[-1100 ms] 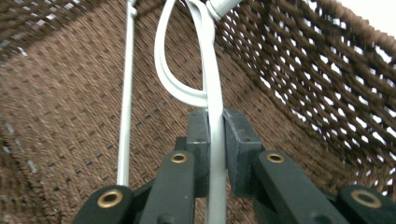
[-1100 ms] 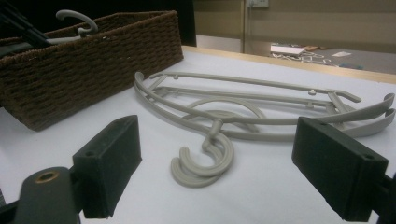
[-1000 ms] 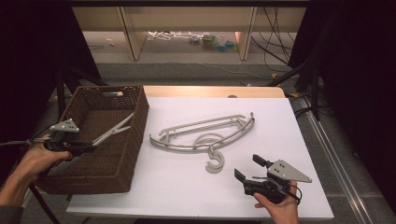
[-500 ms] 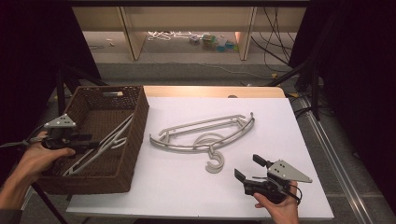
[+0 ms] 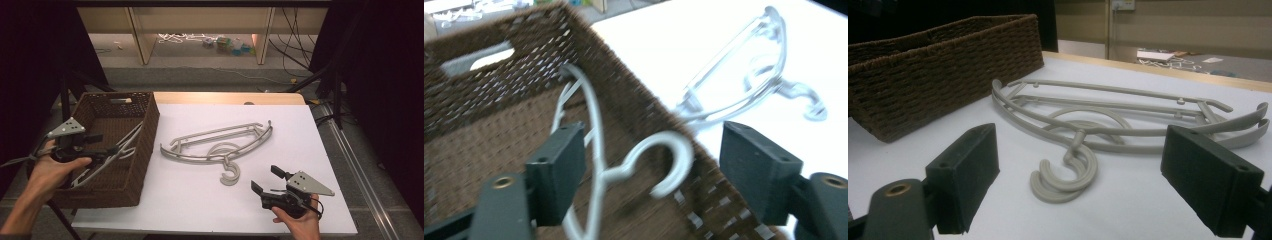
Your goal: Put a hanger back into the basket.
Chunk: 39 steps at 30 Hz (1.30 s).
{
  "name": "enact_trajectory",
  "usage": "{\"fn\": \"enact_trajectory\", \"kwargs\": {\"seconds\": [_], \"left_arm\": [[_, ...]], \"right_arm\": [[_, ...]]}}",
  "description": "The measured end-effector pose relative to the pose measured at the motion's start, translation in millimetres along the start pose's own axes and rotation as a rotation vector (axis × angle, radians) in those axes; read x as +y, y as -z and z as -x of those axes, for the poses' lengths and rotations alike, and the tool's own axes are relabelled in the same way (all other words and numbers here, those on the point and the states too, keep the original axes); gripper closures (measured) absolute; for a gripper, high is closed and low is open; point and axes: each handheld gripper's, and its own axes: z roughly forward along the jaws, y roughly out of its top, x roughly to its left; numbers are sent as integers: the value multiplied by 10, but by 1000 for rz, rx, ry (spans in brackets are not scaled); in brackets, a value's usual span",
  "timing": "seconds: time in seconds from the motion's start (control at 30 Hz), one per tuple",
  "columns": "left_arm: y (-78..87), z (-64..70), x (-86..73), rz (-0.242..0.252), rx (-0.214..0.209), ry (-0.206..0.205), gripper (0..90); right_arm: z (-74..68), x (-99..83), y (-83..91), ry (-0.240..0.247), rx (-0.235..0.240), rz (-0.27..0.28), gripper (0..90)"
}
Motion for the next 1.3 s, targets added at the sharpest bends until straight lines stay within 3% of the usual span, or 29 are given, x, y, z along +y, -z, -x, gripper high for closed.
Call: {"fn": "enact_trajectory", "kwargs": {"seconds": [0.13,0.3,0.57,0.7,0.87,0.97,1.3], "left_arm": [[-53,293,33,71,-20,-12,208],[-120,582,47,186,-69,41,202],[-261,906,13,274,-107,63,196],[-327,1016,9,286,-122,40,185],[-430,1151,-64,311,-132,56,175],[-511,1212,-118,308,-148,24,174],[-727,1275,-287,331,-140,-10,166]], "right_arm": [[0,0,4,-4,4,7,162],[16,-1,11,0,-9,18,161],[19,8,-7,-14,15,22,159],[22,24,-12,-4,27,13,158],[37,30,-35,-1,26,21,157],[36,38,-44,-5,35,12,156],[27,32,-23,5,26,21,155]]}}
